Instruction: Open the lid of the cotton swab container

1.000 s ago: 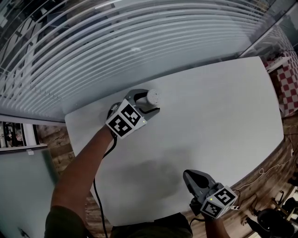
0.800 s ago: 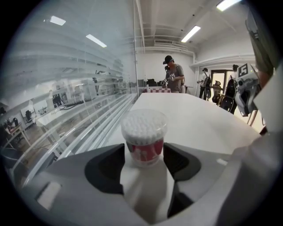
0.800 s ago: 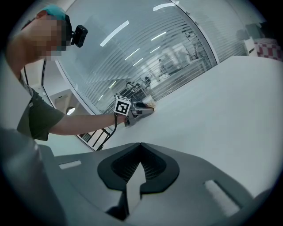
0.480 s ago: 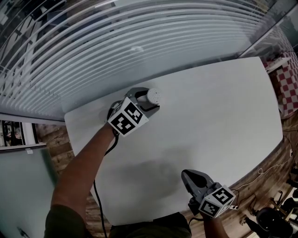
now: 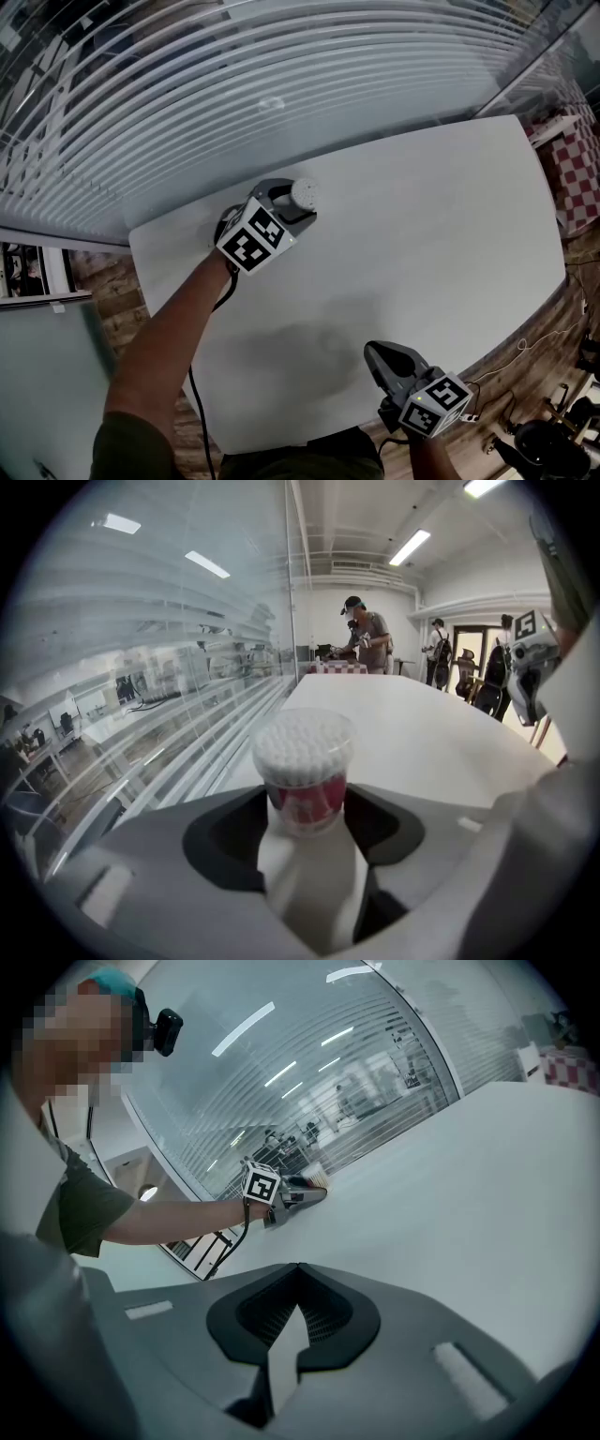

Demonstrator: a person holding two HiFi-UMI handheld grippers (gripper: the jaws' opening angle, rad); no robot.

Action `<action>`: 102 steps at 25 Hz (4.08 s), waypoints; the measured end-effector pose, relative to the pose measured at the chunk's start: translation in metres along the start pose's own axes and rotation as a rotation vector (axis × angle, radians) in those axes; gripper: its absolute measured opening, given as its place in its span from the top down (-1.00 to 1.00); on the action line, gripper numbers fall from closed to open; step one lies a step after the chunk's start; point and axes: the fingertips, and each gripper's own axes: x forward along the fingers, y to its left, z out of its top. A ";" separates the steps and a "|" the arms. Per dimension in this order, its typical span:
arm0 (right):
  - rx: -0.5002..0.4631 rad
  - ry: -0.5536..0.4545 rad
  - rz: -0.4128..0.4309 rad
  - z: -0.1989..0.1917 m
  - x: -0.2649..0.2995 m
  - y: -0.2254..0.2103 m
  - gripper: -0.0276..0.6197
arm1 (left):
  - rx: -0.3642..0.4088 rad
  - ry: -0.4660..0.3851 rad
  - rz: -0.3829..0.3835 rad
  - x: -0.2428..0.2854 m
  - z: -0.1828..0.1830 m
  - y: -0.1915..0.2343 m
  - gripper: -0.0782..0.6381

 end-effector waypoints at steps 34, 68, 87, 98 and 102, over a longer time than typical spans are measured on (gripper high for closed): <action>-0.169 -0.127 0.048 0.054 -0.029 0.103 0.89 | -0.039 -0.277 0.101 -0.182 0.085 -0.057 0.08; -0.521 -0.329 0.181 0.146 -0.117 0.266 0.89 | -0.007 -0.402 0.209 -0.376 0.145 -0.185 0.09; -0.745 -0.239 0.311 0.145 -0.107 0.352 0.65 | -0.047 -0.418 0.233 -0.406 0.122 -0.205 0.09; -0.891 -0.094 0.359 0.146 -0.092 0.381 0.11 | -0.034 -0.420 0.227 -0.406 0.124 -0.208 0.09; -0.904 -0.037 0.356 0.143 -0.082 0.382 0.01 | -0.018 -0.418 0.231 -0.406 0.126 -0.213 0.09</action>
